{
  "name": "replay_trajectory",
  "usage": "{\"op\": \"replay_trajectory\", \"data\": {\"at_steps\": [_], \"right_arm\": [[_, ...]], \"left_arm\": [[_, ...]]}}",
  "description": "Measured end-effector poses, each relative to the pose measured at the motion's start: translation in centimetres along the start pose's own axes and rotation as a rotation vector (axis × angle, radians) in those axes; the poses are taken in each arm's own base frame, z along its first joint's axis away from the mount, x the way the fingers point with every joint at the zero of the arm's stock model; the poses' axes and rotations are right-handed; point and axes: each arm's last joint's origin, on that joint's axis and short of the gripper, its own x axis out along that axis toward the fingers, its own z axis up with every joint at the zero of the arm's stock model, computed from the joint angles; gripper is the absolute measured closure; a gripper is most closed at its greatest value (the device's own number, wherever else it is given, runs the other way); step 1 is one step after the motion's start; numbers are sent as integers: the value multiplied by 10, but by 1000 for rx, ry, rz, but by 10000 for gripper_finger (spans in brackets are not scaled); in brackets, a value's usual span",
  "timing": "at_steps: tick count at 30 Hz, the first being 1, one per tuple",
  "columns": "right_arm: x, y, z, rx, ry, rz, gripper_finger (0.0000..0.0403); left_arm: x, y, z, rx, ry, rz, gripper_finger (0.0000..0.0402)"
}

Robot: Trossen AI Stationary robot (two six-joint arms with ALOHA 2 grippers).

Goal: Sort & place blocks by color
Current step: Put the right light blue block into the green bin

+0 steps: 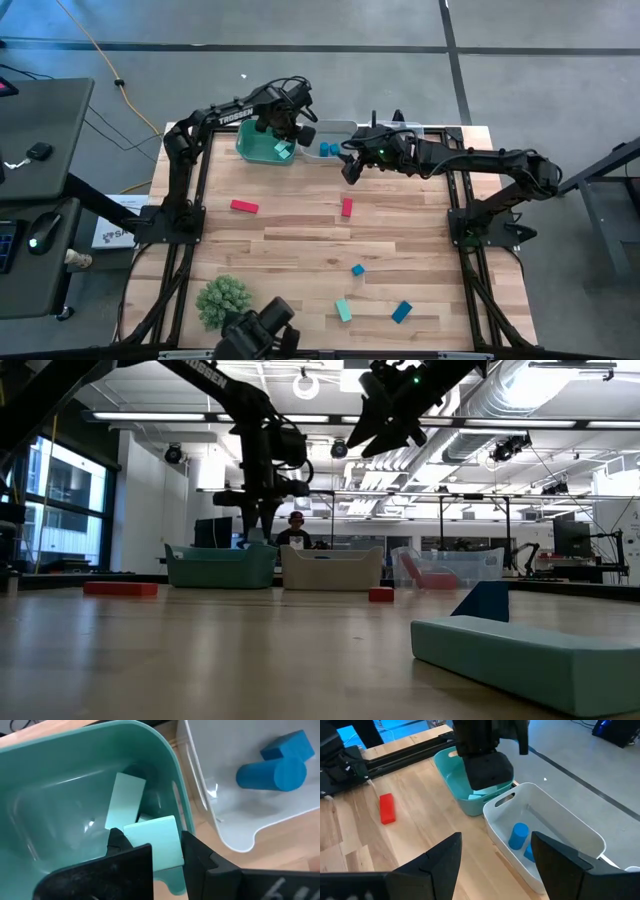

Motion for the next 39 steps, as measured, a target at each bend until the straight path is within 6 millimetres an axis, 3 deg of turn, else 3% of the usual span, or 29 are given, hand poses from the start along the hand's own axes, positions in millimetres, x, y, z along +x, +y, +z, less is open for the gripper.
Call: {"op": "replay_trajectory", "data": {"at_steps": [24,39], "right_arm": [[0,0,-2,-58,23,-2,174],[0,0,-2,-50,23,-2,174]], "left_arm": [[0,3,2,-11,-36,57,381],[0,3,2,38,-35,58,313]]}}
